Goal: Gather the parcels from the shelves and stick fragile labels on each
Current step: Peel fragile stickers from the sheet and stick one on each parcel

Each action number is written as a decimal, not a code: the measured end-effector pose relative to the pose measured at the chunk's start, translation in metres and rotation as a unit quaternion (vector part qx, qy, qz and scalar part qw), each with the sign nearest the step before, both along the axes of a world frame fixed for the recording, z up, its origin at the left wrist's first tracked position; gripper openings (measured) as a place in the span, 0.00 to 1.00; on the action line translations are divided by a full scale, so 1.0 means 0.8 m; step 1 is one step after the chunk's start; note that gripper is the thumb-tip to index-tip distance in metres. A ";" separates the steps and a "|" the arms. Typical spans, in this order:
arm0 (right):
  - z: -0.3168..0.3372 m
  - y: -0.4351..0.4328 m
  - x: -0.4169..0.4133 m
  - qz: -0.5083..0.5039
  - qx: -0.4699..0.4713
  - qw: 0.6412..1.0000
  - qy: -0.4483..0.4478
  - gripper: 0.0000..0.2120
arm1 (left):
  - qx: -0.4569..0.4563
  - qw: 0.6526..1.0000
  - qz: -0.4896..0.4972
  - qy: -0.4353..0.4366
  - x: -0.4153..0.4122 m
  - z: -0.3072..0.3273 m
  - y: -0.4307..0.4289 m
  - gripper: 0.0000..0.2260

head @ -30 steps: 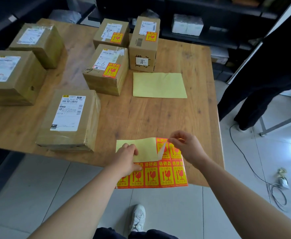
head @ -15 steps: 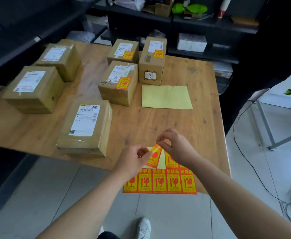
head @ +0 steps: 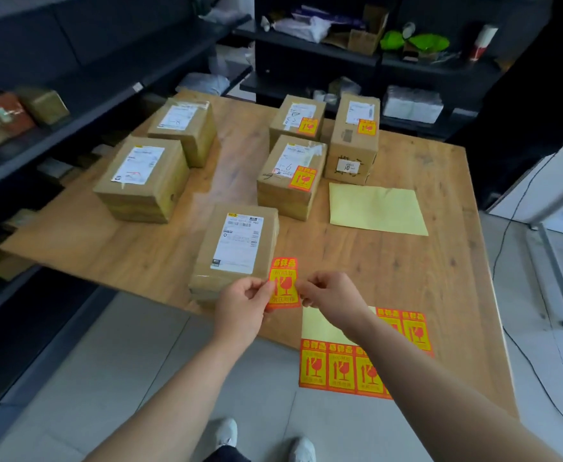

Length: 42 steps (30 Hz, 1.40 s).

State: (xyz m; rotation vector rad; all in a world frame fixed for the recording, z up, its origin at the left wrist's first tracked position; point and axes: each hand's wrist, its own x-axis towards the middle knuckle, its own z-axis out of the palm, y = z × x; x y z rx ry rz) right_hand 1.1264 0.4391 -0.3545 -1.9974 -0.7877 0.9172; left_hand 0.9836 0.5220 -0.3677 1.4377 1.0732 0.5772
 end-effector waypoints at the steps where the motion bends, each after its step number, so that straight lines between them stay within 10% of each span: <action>1: 0.001 0.009 -0.008 -0.008 -0.001 1.000 0.001 0.12 | -0.007 1.000 -0.001 0.000 -0.006 -0.001 0.008 0.06; 19: -0.024 0.088 -0.063 -0.141 -0.058 0.987 -0.047 0.15 | 0.170 0.957 -0.144 0.188 -0.025 0.000 0.127 0.11; 42: -0.039 0.082 -0.061 -0.134 -0.051 0.988 -0.055 0.10 | 0.189 0.940 -0.189 0.212 -0.023 -0.006 0.134 0.16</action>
